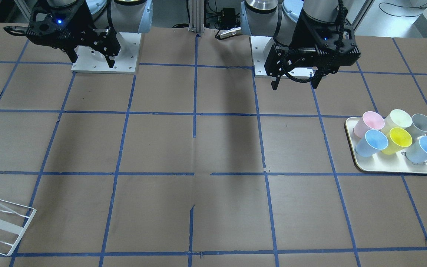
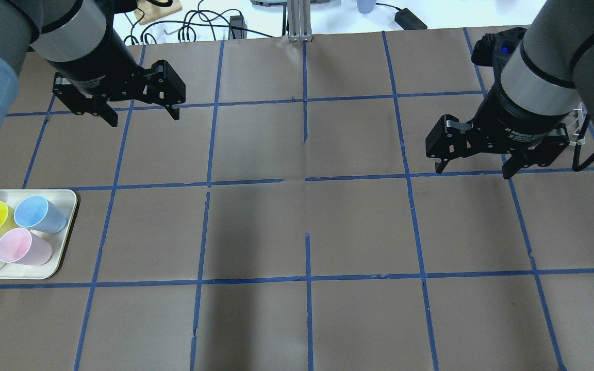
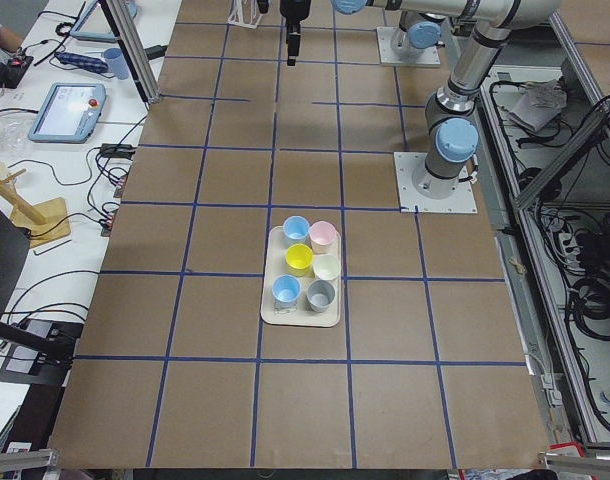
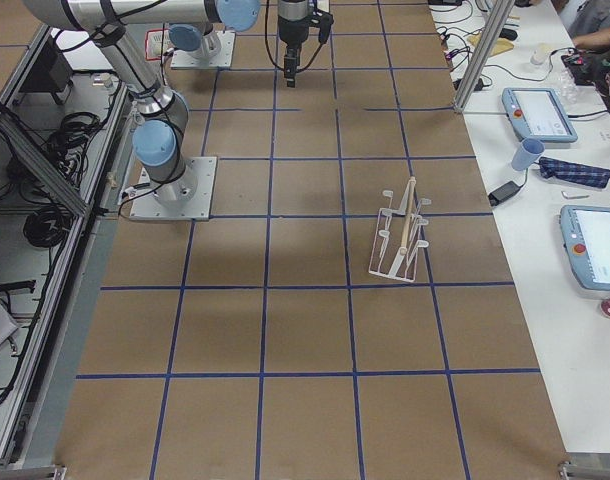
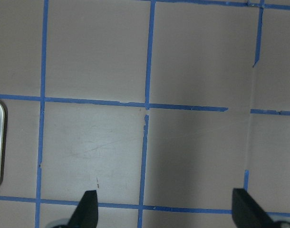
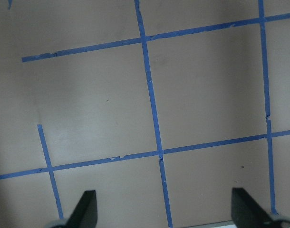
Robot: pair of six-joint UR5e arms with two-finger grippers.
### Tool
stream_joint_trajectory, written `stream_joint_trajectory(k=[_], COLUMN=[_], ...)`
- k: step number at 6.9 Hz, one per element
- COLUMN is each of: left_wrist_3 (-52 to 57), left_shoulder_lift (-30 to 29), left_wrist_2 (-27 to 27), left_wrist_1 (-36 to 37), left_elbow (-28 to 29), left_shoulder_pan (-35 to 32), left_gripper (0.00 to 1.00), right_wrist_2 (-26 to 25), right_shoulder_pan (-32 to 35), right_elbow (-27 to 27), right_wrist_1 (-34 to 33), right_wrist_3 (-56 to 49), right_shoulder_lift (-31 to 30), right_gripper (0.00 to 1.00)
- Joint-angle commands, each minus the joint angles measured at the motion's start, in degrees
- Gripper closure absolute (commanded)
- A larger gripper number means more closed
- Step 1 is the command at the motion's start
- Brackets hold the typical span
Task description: Transfer IKEA cup to right arm and place on rack
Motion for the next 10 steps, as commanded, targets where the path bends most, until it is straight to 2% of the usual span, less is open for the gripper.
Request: stream_joint_trajectory(k=[1,4,10], left_wrist_3=[0.07,1.47,28.78], left_shoulder_lift=[0.05,0.14,1.01], left_wrist_2=[0.00,0.17,0.96], left_wrist_1=[0.05,0.05,-1.70], left_elbow=[-0.02,-0.46,-1.59], left_shoulder_pan=[-0.02,0.77,15.60], left_gripper=[0.00,0.00,0.00], right_wrist_2=[-0.06,-0.15,0.82], right_shoulder_pan=[0.06,-0.03,0.06], right_elbow=[0.01,0.01,0.27], right_wrist_1=[0.00,0.17,0.44], right_wrist_3=[0.00,0.00,0.09], right_shoulder_lift=[0.00,0.00,0.00], right_gripper=[0.00,0.00,0.00])
